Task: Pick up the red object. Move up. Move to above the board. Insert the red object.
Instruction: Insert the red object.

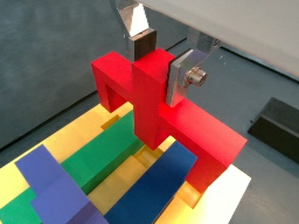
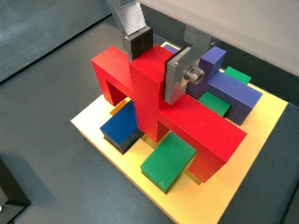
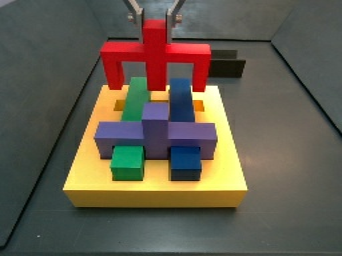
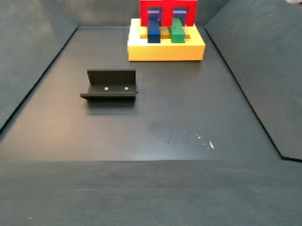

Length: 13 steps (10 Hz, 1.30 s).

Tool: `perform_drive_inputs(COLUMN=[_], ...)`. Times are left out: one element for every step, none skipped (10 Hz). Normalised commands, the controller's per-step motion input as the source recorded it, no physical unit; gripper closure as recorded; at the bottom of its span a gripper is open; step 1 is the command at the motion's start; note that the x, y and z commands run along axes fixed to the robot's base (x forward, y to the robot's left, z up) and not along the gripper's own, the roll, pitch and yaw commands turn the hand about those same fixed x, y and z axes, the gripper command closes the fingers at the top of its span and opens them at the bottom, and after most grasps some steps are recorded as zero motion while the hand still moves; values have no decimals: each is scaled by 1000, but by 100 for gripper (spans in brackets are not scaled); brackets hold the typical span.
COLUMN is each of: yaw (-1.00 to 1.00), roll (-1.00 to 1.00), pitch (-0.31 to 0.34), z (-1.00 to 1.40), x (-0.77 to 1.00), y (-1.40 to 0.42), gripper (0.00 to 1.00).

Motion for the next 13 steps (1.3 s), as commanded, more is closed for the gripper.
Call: perform_drive_inputs(yaw=[69, 51, 63, 60, 63, 66, 66, 77, 89, 91, 89, 66, 40], roll=[0, 40, 61, 56, 97, 131, 109, 90, 113, 137, 143, 153, 141], pitch=[-36, -11, -29, -57, -57, -54, -46, -49, -47, -54, -47, -44, -36], z=[-43, -46, -143, -237, -280, -291, -226, -186, -206, -223, -197, -194, -189], x=[169, 180, 143, 80, 0, 0, 0, 43, 0, 0, 0, 40, 6], y=[-34, 0, 0, 0, 0, 0, 0, 0, 0, 0, -34, -83, -91], gripper=[100, 100, 100, 100, 100, 100, 100, 100, 100, 100, 100, 100, 100])
